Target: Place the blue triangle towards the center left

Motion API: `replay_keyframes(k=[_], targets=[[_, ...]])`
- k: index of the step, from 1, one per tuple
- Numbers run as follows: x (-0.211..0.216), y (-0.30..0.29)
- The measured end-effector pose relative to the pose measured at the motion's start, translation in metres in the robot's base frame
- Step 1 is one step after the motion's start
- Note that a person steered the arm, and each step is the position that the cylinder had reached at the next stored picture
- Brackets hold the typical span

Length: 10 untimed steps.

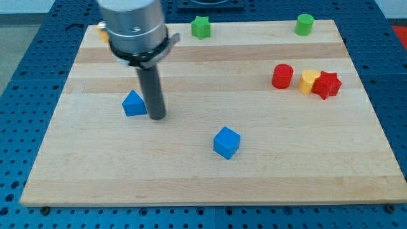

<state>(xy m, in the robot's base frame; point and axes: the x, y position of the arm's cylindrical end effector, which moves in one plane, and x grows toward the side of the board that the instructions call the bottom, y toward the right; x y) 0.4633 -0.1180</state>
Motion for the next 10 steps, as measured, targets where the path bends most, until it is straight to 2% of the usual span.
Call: replay_keyframes(k=[1,2,4,5,8,10], targets=[[-0.012,-0.042],[-0.014,-0.053],[-0.023,0.001],[-0.039,-0.007],[-0.041,-0.086],[-0.041,-0.089]])
